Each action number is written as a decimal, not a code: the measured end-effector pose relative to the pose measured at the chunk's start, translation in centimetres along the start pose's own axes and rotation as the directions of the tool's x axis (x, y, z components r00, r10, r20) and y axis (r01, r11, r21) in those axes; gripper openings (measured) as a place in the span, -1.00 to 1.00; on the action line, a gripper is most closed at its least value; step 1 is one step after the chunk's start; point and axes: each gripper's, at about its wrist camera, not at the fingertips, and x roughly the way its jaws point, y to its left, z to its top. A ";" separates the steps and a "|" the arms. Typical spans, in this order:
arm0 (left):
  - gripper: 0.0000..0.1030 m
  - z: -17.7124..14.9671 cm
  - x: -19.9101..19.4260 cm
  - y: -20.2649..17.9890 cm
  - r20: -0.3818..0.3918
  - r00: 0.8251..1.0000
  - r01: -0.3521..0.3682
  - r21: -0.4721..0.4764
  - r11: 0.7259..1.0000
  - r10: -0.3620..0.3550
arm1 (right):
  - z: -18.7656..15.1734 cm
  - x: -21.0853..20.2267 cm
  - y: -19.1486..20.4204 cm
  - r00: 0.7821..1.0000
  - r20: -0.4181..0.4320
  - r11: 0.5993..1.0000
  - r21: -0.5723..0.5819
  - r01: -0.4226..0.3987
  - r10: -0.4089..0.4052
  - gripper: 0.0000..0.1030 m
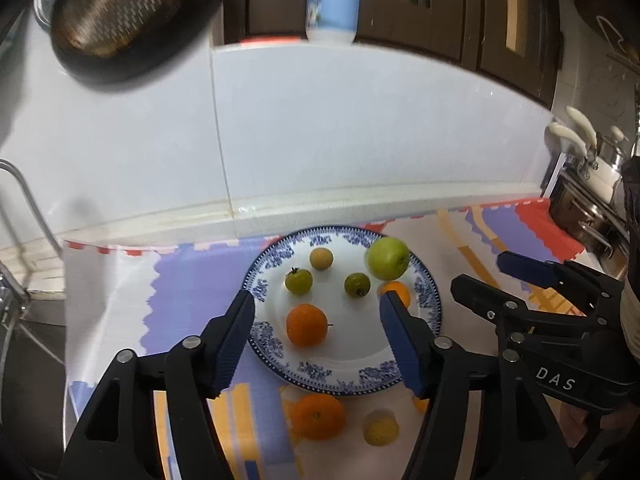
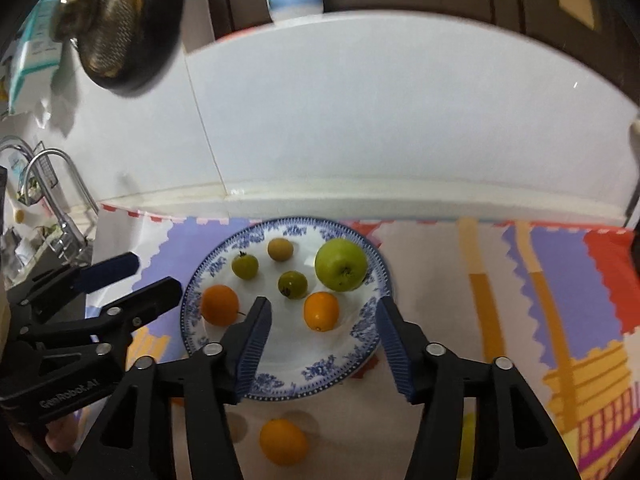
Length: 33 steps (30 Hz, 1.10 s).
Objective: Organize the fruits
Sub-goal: 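Open both tools to set the oranges on the plate, then lift both open tools back toward the kiwi and yellow-green fruit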
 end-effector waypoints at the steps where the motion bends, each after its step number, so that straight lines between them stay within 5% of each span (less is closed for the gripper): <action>1: 0.31 -0.1 -0.7 -0.1 0.010 1.000 -0.001 -0.002 1.000 0.001 | 0.0 -0.8 0.0 1.000 0.016 1.000 -0.005 0.008 -0.008 0.26; 15: 0.64 -2.5 -7.4 -1.4 0.083 0.995 -0.054 -0.039 0.998 0.057 | -2.1 -8.2 -0.6 0.985 0.139 0.994 0.024 0.104 -0.106 0.58; 33: 0.70 -7.7 -9.5 -4.0 0.095 0.987 -0.129 -0.034 0.991 0.132 | -6.9 -11.8 -3.0 0.973 0.155 0.980 0.120 0.156 -0.174 0.59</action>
